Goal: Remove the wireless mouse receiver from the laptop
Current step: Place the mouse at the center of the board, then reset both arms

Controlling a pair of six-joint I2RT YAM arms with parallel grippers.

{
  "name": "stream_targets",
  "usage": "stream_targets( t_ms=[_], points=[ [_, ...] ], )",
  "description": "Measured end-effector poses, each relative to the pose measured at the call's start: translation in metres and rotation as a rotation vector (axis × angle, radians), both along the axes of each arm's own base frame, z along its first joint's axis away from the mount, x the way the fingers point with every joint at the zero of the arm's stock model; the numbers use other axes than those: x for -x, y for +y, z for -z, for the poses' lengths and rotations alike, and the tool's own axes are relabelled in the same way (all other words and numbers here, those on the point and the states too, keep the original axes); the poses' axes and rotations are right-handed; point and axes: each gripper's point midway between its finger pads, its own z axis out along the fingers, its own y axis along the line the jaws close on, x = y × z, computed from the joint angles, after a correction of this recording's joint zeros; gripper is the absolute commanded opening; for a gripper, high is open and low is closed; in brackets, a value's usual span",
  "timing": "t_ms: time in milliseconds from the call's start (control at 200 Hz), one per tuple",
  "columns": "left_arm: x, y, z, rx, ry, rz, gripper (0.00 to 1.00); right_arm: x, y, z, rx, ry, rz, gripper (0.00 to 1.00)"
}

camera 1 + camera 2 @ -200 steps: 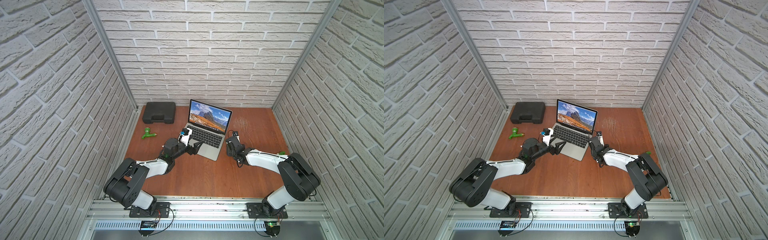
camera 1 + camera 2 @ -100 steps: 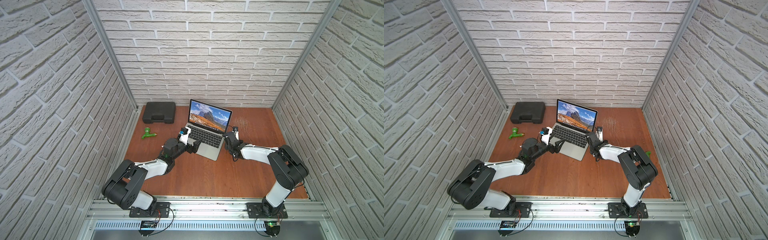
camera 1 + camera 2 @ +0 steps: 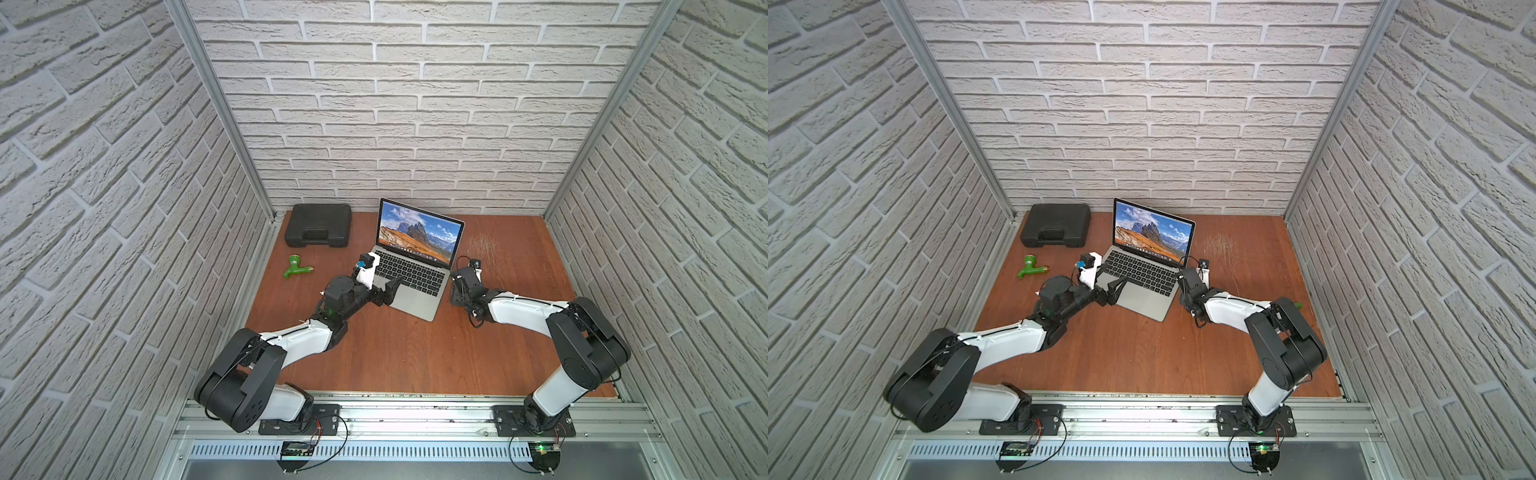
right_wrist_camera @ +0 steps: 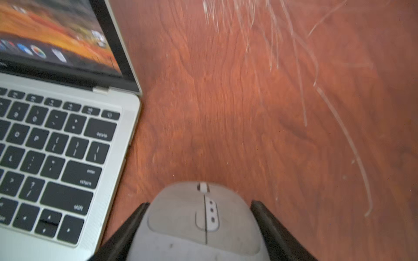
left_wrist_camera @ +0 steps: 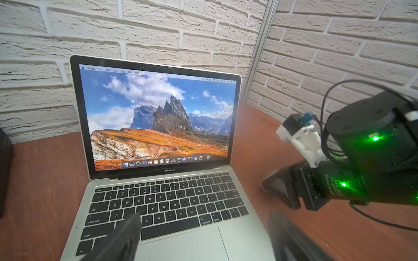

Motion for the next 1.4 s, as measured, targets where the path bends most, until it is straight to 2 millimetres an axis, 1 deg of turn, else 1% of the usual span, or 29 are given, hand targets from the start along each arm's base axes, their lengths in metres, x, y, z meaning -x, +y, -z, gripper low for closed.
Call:
stream_targets(
  t_ms=[95, 130, 160, 215, 245, 275, 325, 365, 485, 570, 625, 660, 705, 735, 770, 820, 855, 900, 955, 1005, 1035, 1060, 1095, 1145, 1205, 1255, 1320, 1340, 1400],
  points=[
    [0.0, 0.001, 0.002, -0.006, 0.007, -0.003, 0.93, 0.011, 0.001, 0.01, 0.001, 0.063, -0.02, 0.78],
    [0.0, 0.001, 0.002, -0.009, 0.007, -0.005, 0.93, 0.014, 0.002, 0.012, -0.001, 0.078, -0.025, 0.76],
    [0.0, 0.001, 0.003, -0.01, 0.008, -0.006, 0.93, 0.015, 0.002, 0.013, -0.002, 0.086, -0.027, 0.72],
    [0.0, 0.001, 0.003, -0.011, 0.009, -0.007, 0.93, 0.017, 0.003, 0.015, -0.006, 0.097, -0.03, 0.56],
    [-0.001, 0.002, 0.003, -0.011, 0.009, -0.009, 0.93, 0.016, 0.004, 0.015, -0.014, 0.093, -0.026, 0.53],
    [-0.001, 0.002, 0.003, -0.011, 0.009, -0.01, 0.93, 0.015, 0.004, 0.014, -0.016, 0.089, -0.024, 0.55],
    [-0.001, 0.002, 0.003, -0.011, 0.009, -0.011, 0.93, 0.015, 0.005, 0.014, -0.02, 0.089, -0.026, 0.63],
    [-0.001, 0.002, 0.003, -0.012, 0.009, -0.011, 0.93, 0.015, 0.004, 0.014, -0.02, 0.088, -0.023, 0.66],
    [0.001, 0.004, -0.001, -0.014, 0.004, -0.016, 0.94, 0.018, 0.002, 0.014, -0.014, 0.098, -0.02, 0.74],
    [0.0, 0.009, -0.008, -0.008, -0.011, -0.04, 0.97, 0.027, -0.005, 0.01, 0.003, 0.129, -0.014, 0.77],
    [0.0, 0.018, -0.013, -0.003, -0.028, -0.074, 0.98, 0.031, -0.011, -0.005, 0.007, 0.121, -0.013, 0.78],
    [-0.001, 0.028, -0.015, -0.006, -0.04, -0.116, 0.98, 0.032, -0.016, -0.02, 0.003, 0.093, -0.008, 0.78],
    [-0.004, 0.046, -0.017, -0.023, -0.051, -0.196, 0.98, 0.03, -0.024, -0.045, -0.007, 0.031, -0.001, 0.78],
    [-0.007, 0.058, -0.017, -0.042, -0.056, -0.254, 0.98, 0.027, -0.032, -0.066, -0.015, -0.028, 0.013, 0.78],
    [-0.011, 0.074, -0.019, -0.073, -0.065, -0.333, 0.98, 0.024, -0.043, -0.089, -0.018, -0.098, 0.03, 0.78],
    [-0.019, 0.103, -0.021, -0.131, -0.07, -0.478, 0.98, 0.022, -0.061, -0.122, 0.002, -0.198, 0.057, 0.79],
    [-0.023, 0.122, -0.021, -0.172, -0.066, -0.567, 0.98, 0.022, -0.074, -0.138, 0.021, -0.253, 0.076, 0.79],
    [-0.028, 0.147, -0.018, -0.227, -0.047, -0.682, 0.98, 0.023, -0.091, -0.152, 0.051, -0.294, 0.11, 0.79],
    [-0.031, 0.184, -0.013, -0.286, -0.013, -0.836, 0.98, 0.025, -0.109, -0.158, 0.09, -0.308, 0.153, 0.79],
    [-0.029, 0.217, -0.006, -0.332, 0.022, -0.963, 0.98, 0.026, -0.122, -0.155, 0.129, -0.302, 0.179, 0.78],
    [-0.027, 0.232, -0.002, -0.353, 0.038, -1.02, 0.98, 0.027, -0.129, -0.149, 0.159, -0.3, 0.186, 0.78],
    [-0.025, 0.243, 0.002, -0.367, 0.049, -1.062, 0.98, 0.028, -0.134, -0.143, 0.186, -0.303, 0.184, 0.82],
    [-0.022, 0.26, 0.009, -0.389, 0.067, -1.12, 0.98, 0.031, -0.138, -0.129, 0.221, -0.295, 0.172, 0.86],
    [-0.018, 0.274, 0.022, -0.427, 0.09, -1.159, 0.98, 0.04, -0.145, -0.104, 0.274, -0.253, 0.153, 0.86],
    [-0.017, 0.281, 0.04, -0.476, 0.105, -1.165, 0.98, 0.05, -0.153, -0.077, 0.314, -0.197, 0.14, 0.86],
    [-0.016, 0.282, 0.061, -0.526, 0.123, -1.146, 0.98, 0.054, -0.162, -0.059, 0.328, -0.169, 0.144, 0.91],
    [-0.015, 0.279, 0.088, -0.598, 0.152, -1.082, 0.98, 0.054, -0.169, -0.047, 0.328, -0.184, 0.143, 0.95],
    [-0.016, 0.277, 0.094, -0.607, 0.157, -1.062, 0.98, 0.053, -0.17, -0.045, 0.325, -0.195, 0.143, 0.99],
    [-0.018, 0.275, 0.103, -0.623, 0.162, -1.021, 0.98, 0.051, -0.167, -0.041, 0.306, -0.244, 0.113, 1.0]
  ],
)
